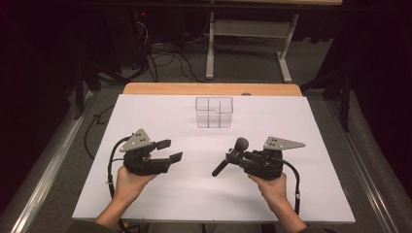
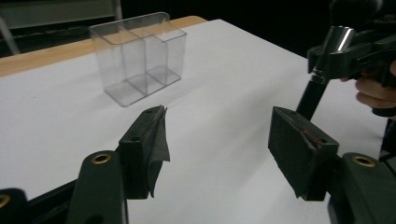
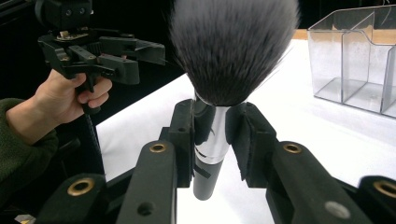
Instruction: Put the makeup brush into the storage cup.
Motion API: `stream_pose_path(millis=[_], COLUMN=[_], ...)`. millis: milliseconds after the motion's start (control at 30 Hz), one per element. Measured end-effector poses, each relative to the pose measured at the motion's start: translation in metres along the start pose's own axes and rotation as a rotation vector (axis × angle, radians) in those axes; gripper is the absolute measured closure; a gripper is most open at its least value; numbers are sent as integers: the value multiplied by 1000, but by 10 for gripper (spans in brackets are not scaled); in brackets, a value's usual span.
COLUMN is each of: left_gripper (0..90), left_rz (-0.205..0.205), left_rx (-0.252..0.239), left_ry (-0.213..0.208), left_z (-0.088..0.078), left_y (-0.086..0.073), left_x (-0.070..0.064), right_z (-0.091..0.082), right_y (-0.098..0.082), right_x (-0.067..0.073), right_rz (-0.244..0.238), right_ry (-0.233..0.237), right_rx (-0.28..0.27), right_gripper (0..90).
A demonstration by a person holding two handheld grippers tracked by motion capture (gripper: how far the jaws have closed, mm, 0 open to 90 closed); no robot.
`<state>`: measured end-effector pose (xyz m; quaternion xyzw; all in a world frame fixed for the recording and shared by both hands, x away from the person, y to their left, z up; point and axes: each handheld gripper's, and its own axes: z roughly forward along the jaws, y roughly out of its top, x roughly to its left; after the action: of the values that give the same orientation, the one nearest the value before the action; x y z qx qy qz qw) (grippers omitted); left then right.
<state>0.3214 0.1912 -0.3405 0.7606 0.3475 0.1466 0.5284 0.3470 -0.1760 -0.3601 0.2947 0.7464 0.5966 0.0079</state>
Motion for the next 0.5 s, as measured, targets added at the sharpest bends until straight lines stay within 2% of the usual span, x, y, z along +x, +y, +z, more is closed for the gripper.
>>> stream_pose_path(millis=[167,400,433,500], left_gripper=[365,363,363,363], left_rz=[-6,-42,-60,-69], left_rx=[-19,-62,-83,-94], left_ry=[47,97,108,110], left_z=[-13,-25,-26,-26], left_y=[-8,-19,-22,-24], left_x=[10,21,24,25], right_z=[-1,-2,-2,-2], right_y=[0,3,3,3], right_x=[-1,-1,-1,-2], right_rz=[0,-8,-7,-8], right_ry=[-5,-11,-12,-13], right_rx=[4,10,11,12], right_gripper=[729,728,729,729])
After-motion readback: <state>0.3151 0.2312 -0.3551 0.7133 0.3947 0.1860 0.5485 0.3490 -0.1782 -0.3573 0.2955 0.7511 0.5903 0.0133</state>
